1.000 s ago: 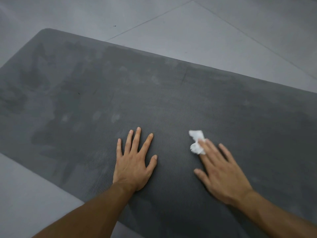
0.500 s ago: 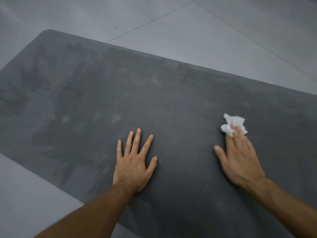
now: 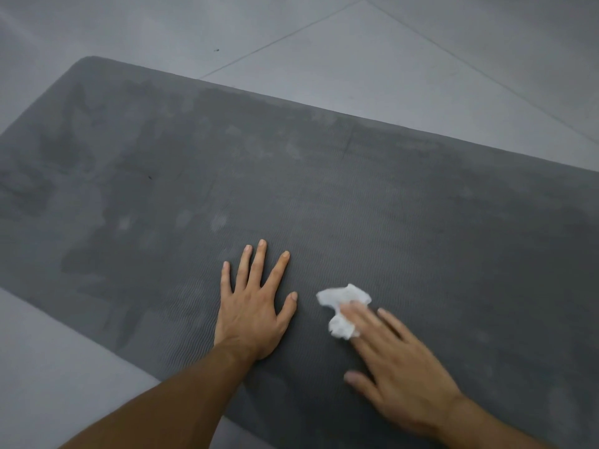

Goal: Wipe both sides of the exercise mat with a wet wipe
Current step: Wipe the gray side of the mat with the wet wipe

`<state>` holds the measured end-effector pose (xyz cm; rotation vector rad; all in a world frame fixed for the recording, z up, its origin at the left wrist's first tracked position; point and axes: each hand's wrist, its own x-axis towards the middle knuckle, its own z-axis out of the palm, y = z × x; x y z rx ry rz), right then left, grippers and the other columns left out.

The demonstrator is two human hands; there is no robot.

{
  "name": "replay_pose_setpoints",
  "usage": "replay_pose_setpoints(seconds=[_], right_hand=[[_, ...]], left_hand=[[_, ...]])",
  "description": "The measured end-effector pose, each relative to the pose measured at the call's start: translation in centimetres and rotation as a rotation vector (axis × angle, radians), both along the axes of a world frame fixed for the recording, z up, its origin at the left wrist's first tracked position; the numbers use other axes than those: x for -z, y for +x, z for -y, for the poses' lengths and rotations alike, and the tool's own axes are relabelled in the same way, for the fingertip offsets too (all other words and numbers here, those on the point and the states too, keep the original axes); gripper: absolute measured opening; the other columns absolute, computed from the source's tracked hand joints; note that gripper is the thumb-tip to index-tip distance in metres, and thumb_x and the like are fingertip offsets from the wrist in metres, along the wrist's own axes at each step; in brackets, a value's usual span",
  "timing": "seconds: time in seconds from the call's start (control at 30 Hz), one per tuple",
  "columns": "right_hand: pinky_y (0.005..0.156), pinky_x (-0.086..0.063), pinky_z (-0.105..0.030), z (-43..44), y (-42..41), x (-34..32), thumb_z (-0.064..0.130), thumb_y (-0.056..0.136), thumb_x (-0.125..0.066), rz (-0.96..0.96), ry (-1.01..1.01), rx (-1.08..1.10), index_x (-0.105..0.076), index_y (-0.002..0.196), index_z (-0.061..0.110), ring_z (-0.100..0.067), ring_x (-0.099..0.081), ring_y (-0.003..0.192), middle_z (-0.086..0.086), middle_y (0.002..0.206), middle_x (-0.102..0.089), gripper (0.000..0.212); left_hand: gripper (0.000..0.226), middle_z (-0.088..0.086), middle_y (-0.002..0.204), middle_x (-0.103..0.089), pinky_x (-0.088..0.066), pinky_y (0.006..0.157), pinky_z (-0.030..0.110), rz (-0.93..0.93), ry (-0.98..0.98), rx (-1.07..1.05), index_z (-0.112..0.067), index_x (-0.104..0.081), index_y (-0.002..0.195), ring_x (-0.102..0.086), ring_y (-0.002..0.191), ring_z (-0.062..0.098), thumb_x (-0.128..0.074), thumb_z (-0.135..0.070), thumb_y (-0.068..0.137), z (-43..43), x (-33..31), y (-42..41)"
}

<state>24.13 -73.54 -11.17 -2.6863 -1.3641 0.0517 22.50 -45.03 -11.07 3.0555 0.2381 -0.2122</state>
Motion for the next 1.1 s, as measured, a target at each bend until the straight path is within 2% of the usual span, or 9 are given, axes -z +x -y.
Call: replay_pose_setpoints(seconds=[0.13,0.33,0.43,0.57,0.67,0.8,0.9,1.1], right_hand=[[0.125,-0.024,-0.044,3.3,5.2,-0.2,0.054,0.105,-0.031,0.018,-0.030,0.278,-0.040,0.158,0.007,-0.021,-0.023,0.158,-0.008,0.169,-0.028,0.071],[0.123,-0.025,-0.051,9.5,11.9,-0.5,0.059,0.102,-0.019,-0.017,-0.086,0.691,-0.035,0.159,0.006,-0.031,-0.028,0.155,-0.017,0.165,-0.033,0.079],[0.124,-0.027,-0.053,10.9,13.0,-0.5,0.063,0.102,-0.014,-0.070,-0.067,0.730,-0.030,0.160,0.005,-0.033,-0.024,0.155,-0.018,0.166,-0.029,0.084],[0.126,-0.024,-0.052,8.6,11.1,0.0,0.060,0.103,-0.021,-0.094,0.036,0.622,-0.023,0.163,0.006,-0.027,-0.010,0.160,-0.014,0.172,-0.017,0.081],[0.128,-0.012,-0.040,5.3,7.8,0.2,0.057,0.103,-0.027,-0.117,0.078,0.538,-0.018,0.165,0.012,-0.017,0.000,0.161,-0.005,0.173,-0.004,0.078],[0.125,-0.019,-0.040,1.4,2.6,0.0,0.054,0.101,-0.040,-0.094,0.107,0.297,-0.033,0.161,0.008,-0.022,-0.014,0.160,-0.009,0.172,-0.016,0.076],[0.123,-0.021,-0.038,-0.4,-1.4,-0.5,0.056,0.100,-0.048,-0.074,0.055,0.064,-0.038,0.159,0.010,-0.021,-0.015,0.160,-0.006,0.172,-0.018,0.076],[0.118,-0.026,-0.037,-0.2,-4.9,-0.1,0.065,0.106,-0.026,0.124,-0.098,-0.299,-0.037,0.159,0.016,-0.023,-0.019,0.159,-0.007,0.172,-0.020,0.073]], left_hand=[[0.072,0.000,0.173,0.011,0.001,0.127,0.057,-0.005,-0.005,0.002,-0.042,0.006,0.163,0.015,0.159,0.021,-0.013,-0.069,0.100,0.0,0.0,0.0],[0.072,-0.001,0.173,0.014,0.003,0.127,0.057,-0.008,-0.007,0.004,-0.043,0.009,0.163,0.018,0.158,0.020,-0.012,-0.069,0.100,-0.1,0.0,0.0],[0.072,0.000,0.173,0.011,0.000,0.127,0.058,-0.001,-0.010,0.005,-0.042,0.006,0.163,0.015,0.159,0.021,-0.015,-0.069,0.100,-0.1,0.1,0.0],[0.072,0.000,0.174,0.009,-0.001,0.127,0.059,0.006,-0.018,0.004,-0.041,0.003,0.164,0.013,0.159,0.022,-0.017,-0.068,0.101,-0.1,0.1,0.0],[0.072,-0.001,0.173,0.012,0.001,0.127,0.058,-0.002,-0.011,0.005,-0.042,0.006,0.163,0.015,0.159,0.021,-0.015,-0.069,0.100,-0.1,0.1,0.0],[0.072,-0.001,0.174,0.011,0.003,0.127,0.057,0.006,-0.015,0.006,-0.042,0.004,0.164,0.014,0.159,0.021,-0.016,-0.069,0.100,-0.1,0.1,0.0],[0.073,-0.001,0.174,0.010,0.003,0.127,0.056,0.004,-0.017,0.000,-0.042,0.003,0.164,0.014,0.159,0.021,-0.016,-0.068,0.099,-0.1,0.1,0.0],[0.072,0.000,0.174,0.008,0.000,0.127,0.058,0.012,-0.010,0.003,-0.041,0.003,0.164,0.012,0.159,0.022,-0.015,-0.068,0.099,-0.1,0.1,0.0]])
